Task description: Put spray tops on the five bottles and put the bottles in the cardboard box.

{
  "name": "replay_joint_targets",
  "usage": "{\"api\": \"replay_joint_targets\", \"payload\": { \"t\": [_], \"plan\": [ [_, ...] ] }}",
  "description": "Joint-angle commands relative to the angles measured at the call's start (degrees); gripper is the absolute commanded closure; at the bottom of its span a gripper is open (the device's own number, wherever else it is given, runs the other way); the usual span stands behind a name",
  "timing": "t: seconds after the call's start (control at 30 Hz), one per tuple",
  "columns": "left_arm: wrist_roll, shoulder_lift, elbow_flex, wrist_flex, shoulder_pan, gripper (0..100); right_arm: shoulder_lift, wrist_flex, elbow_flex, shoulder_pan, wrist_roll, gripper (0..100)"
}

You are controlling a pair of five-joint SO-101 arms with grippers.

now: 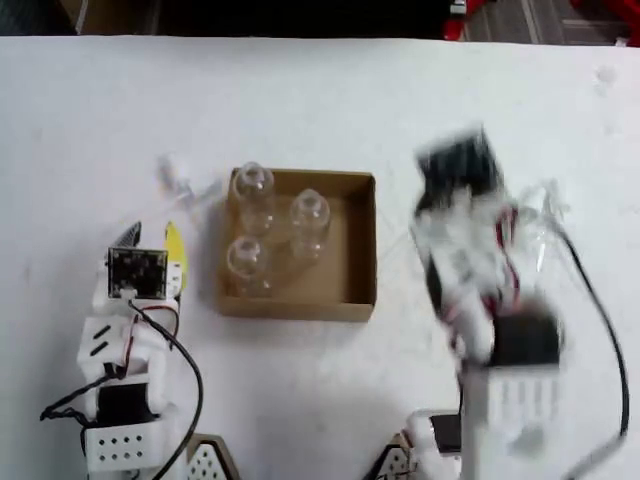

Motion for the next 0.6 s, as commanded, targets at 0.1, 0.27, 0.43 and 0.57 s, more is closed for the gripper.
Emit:
{"api": "replay_joint_targets", "payload": {
  "t": [0.1, 0.27, 0.43, 0.57],
  "plan": [
    [-0.5, -0.5, 0.0, 0.7, 0.5, 87, 32.4, 13.0, -38.5, -16.6, -6.6, 97.9],
    [-0.7, -0.6, 0.0, 0.7, 0.4, 87, 49.0, 16.7, -56.2, -23.3, -6.7, 87.5],
    [-0.3, -0.7, 0.0, 0.3, -1.2, 87, 65.5, 23.1, -73.2, -29.2, -7.6, 88.3],
    [-0.3, -0.7, 0.0, 0.3, -1.4, 87, 77.3, 27.3, -86.2, -30.2, -14.6, 88.5]
  ]
}}
